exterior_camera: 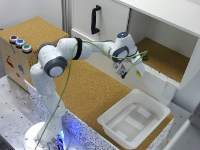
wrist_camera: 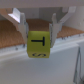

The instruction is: Place the yellow block inside the right cabinet

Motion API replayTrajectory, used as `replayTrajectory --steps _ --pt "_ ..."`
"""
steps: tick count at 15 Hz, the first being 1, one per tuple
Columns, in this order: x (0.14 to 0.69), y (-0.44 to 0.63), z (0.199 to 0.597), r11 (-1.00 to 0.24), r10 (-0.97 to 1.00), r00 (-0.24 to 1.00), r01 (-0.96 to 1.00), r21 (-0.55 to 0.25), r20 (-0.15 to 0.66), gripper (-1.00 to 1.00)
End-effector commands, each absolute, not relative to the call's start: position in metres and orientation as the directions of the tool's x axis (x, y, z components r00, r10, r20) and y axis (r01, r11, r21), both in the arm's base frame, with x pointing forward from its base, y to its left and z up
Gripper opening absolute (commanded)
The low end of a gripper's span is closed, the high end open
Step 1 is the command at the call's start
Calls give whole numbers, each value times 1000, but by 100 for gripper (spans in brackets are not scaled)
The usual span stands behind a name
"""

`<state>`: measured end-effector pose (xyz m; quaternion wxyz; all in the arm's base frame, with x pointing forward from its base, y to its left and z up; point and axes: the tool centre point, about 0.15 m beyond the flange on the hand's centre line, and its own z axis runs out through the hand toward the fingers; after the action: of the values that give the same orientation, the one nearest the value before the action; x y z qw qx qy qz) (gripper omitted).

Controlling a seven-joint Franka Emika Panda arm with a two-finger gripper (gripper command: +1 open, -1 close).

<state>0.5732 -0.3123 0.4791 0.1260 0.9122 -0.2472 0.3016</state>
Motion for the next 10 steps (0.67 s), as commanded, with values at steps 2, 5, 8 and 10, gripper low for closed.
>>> replayTrajectory --steps 2,5,8,10 --pt "655 -342 504 -917 -305 742 -399 27 597 -100" --pt "681 -347 501 -944 -195 751 -318 88 631 -100" --pt "697 -347 493 -973 -93 749 -209 100 656 -100" --pt "707 -347 488 -974 -91 761 -201 101 643 100"
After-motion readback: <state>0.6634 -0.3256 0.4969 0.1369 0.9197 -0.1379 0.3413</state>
